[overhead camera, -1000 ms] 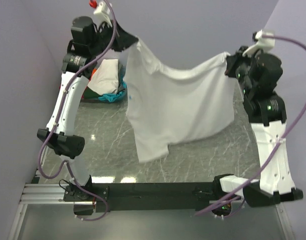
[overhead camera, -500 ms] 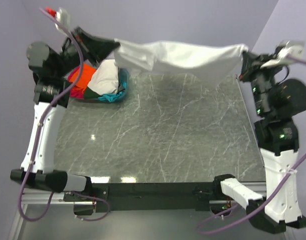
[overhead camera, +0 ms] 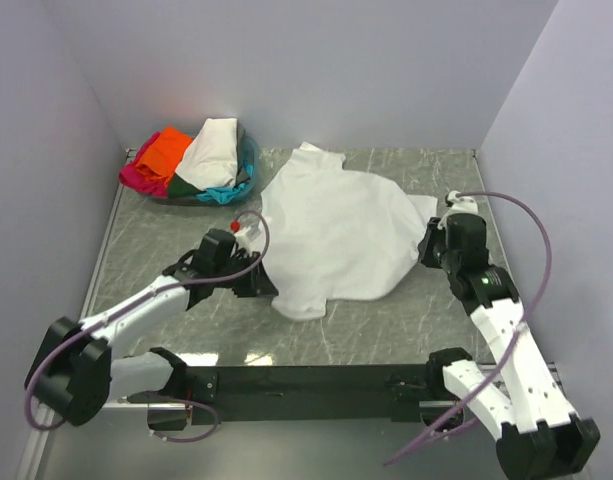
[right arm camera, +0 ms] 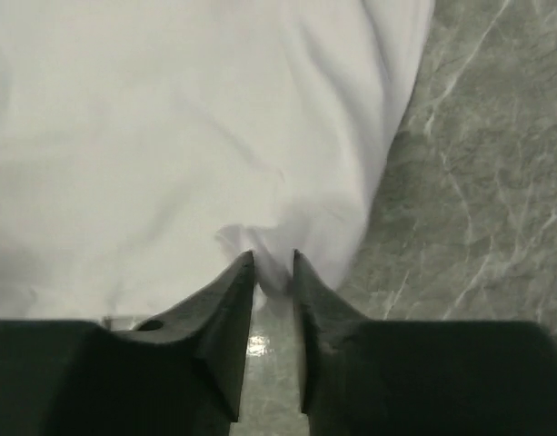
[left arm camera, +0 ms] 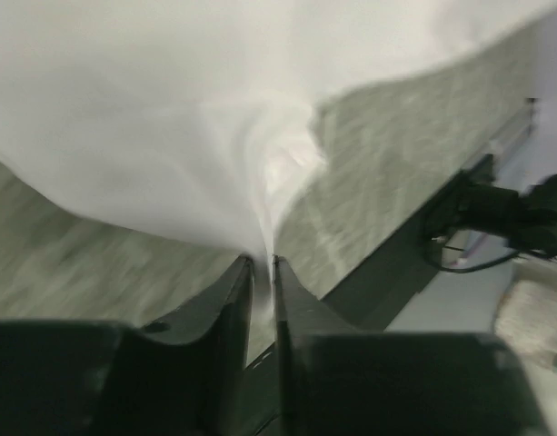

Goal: Fold and stack the t-shirts
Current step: Flatten the tshirt out

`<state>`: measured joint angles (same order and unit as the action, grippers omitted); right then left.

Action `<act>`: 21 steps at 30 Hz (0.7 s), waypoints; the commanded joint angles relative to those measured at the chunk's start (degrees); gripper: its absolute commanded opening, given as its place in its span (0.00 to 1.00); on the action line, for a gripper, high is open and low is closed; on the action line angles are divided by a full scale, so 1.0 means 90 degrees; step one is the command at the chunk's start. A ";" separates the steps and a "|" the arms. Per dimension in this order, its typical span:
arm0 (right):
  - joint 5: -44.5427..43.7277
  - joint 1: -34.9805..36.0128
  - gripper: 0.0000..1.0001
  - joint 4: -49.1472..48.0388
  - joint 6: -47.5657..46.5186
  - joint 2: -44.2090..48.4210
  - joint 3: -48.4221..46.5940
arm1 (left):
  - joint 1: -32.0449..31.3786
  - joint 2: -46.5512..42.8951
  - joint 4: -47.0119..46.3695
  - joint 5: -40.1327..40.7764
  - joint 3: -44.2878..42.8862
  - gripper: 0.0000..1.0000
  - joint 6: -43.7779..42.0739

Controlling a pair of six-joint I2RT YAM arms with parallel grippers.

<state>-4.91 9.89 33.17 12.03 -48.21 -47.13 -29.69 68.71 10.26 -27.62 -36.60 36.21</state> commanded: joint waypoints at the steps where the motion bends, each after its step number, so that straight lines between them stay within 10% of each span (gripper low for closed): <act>1: -0.0012 0.0073 0.34 0.0327 0.0675 0.0716 -0.0251 | 0.0018 -0.1185 0.0167 0.1200 0.0121 0.31 0.0098; 5: -0.0450 0.0063 0.58 0.0826 0.0918 0.1137 -0.0397 | 0.0018 -0.2095 0.0948 0.1379 0.0073 0.99 0.0176; 12: -0.0295 0.0073 0.68 0.0183 0.1075 0.1042 -0.0311 | 0.0018 -0.2060 0.0552 0.1672 -0.0523 0.99 0.0079; 21: -0.0022 -0.0131 0.68 -0.1107 0.1026 -0.1907 -0.0757 | -0.0002 0.0791 -0.1362 0.1068 -0.1343 0.99 0.0147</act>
<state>-5.91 9.96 28.36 20.99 -57.71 -50.89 -29.56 69.71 7.46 -15.22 -44.31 37.28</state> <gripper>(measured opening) 0.675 0.993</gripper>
